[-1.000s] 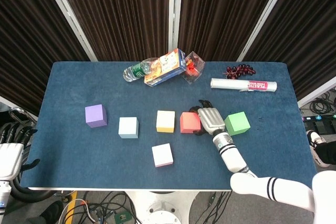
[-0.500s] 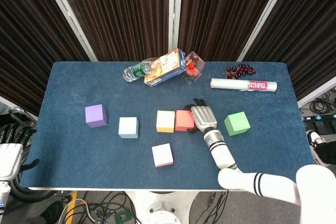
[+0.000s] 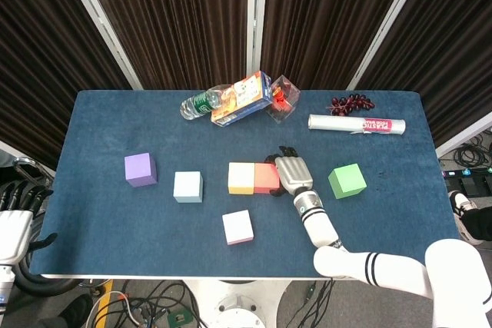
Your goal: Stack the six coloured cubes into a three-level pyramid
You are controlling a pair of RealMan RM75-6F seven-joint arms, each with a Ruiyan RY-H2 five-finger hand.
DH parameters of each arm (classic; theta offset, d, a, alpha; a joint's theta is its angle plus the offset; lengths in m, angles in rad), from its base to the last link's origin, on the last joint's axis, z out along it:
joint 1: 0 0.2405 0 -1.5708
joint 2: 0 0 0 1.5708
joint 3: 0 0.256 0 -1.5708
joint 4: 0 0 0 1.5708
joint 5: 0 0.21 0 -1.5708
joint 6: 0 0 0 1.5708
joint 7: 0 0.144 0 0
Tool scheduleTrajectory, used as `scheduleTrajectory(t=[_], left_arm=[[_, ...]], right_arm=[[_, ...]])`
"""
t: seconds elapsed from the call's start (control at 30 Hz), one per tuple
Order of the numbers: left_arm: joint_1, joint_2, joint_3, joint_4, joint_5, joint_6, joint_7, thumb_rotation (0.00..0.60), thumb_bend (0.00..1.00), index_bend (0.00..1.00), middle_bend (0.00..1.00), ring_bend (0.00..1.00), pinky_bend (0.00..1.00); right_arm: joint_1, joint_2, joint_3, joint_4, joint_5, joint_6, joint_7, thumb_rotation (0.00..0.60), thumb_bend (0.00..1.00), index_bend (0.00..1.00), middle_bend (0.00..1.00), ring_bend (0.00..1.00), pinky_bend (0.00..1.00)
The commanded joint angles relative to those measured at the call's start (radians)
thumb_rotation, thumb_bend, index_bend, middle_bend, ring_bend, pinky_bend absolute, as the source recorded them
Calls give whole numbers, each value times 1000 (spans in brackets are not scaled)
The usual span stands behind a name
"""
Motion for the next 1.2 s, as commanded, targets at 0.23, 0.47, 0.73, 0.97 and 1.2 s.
scheduleTrajectory(t=[0.23, 0.47, 0.73, 0.97, 1.2], left_arm=[[-2, -1, -2, 2, -1, -2, -1, 600, 0, 222, 162, 35, 14], [-1, -1, -1, 3, -4, -4, -3, 600, 0, 222, 162, 35, 14], [0, -2, -1, 6, -5, -4, -6, 600, 0, 222, 162, 35, 14], [-1, -2, 0, 8, -4, -5, -8, 600, 0, 222, 162, 35, 14], [-2, -5, -1, 12, -2, -5, -9, 600, 0, 222, 162, 35, 14]], right_arm=[[2, 3, -5, -4, -4, 1, 4, 600, 152, 326, 263, 19, 0], [12, -11, -5, 7, 0, 1, 0, 600, 152, 311, 261, 19, 0], [23, -14, -10, 11, 15, -6, -15, 600, 153, 286, 253, 19, 0], [21, -4, -16, -5, 22, -2, -19, 600, 152, 284, 252, 19, 0], [20, 4, -16, -16, 31, -4, -13, 600, 153, 277, 252, 19, 0]])
